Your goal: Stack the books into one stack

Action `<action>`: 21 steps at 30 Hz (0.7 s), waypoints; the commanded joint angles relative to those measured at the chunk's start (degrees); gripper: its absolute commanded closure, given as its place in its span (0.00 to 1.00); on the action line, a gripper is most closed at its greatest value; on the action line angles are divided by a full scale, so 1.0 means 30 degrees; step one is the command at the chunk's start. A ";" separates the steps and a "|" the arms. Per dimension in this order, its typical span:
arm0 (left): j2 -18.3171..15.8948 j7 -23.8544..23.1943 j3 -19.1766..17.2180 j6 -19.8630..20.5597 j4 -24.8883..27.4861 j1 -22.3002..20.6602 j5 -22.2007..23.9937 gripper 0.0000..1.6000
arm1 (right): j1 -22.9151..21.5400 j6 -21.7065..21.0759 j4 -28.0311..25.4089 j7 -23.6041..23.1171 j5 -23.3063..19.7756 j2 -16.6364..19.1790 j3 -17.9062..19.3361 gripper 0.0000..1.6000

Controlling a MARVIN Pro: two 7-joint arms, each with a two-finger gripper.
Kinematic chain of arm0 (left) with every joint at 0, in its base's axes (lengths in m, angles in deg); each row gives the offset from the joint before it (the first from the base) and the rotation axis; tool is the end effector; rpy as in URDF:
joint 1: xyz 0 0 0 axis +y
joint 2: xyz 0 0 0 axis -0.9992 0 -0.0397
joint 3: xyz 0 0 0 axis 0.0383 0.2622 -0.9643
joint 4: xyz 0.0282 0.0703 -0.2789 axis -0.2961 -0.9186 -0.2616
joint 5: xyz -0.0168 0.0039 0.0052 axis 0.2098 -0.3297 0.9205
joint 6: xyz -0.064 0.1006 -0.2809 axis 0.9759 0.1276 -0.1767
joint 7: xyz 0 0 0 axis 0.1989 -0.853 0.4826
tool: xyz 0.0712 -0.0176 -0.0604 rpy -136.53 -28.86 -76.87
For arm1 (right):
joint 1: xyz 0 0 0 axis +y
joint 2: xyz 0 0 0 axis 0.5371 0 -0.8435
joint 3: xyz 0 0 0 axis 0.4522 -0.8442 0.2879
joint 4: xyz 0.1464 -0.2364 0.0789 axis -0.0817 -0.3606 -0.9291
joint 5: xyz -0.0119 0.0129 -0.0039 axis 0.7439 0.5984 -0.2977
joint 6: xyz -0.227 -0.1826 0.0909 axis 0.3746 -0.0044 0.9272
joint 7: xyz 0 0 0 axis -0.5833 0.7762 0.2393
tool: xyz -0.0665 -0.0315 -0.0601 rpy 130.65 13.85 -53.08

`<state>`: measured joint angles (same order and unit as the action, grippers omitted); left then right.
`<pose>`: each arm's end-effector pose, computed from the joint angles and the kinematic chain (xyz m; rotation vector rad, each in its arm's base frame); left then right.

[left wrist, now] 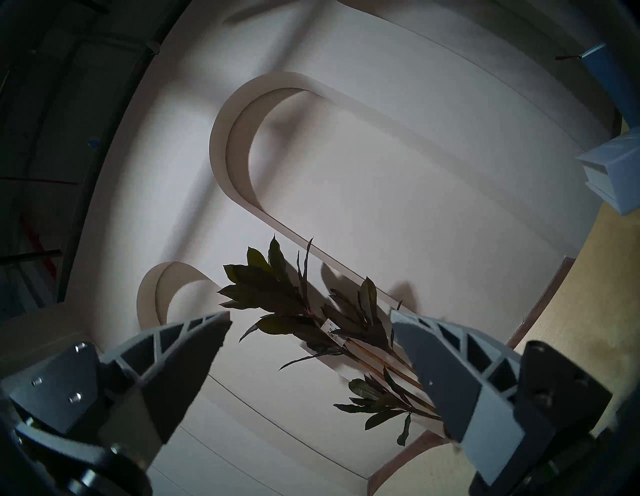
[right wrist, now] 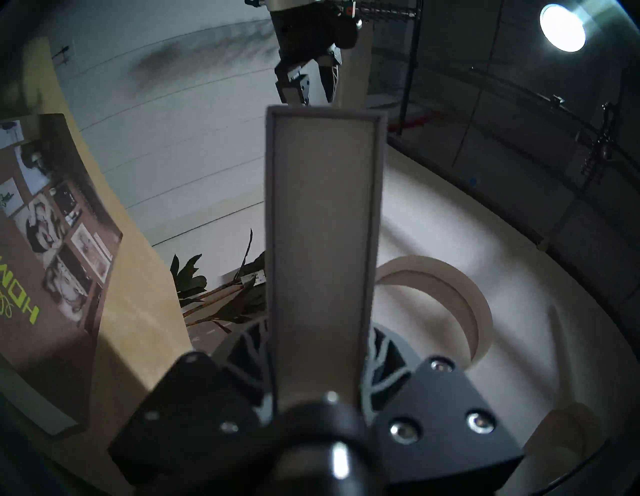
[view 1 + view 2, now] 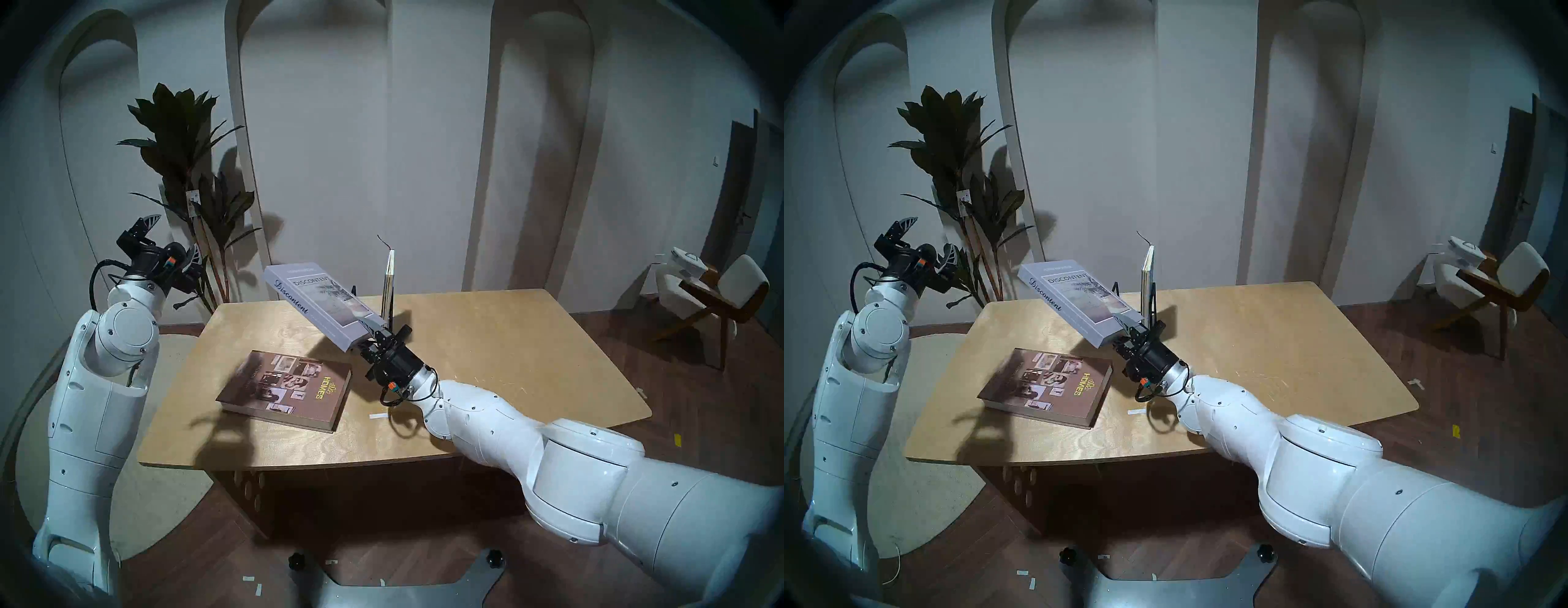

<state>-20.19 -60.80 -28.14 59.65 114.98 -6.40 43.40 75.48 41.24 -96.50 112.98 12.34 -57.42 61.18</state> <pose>0.4305 0.2069 -0.1020 -1.4020 0.6607 -1.6247 0.4978 0.1749 -0.3287 0.7390 1.4056 2.4711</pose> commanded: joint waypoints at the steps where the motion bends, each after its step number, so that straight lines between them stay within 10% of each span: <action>1: -0.0115 0.0133 -0.0046 -0.0120 0.0101 -0.0578 0.0002 0.00 | -0.0749 -0.0438 -0.2054 0.1636 0.0829 0.0009 -0.0205 1.00; 21: -0.0154 0.0215 0.0028 -0.0303 -0.0127 -0.0703 0.0230 0.00 | -0.0297 -0.0888 -0.6061 0.1220 0.3214 0.2796 -0.2152 1.00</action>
<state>-20.27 -60.52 -27.89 59.05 114.04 -7.02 44.23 75.14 39.54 -110.79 117.06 20.95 -52.54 55.02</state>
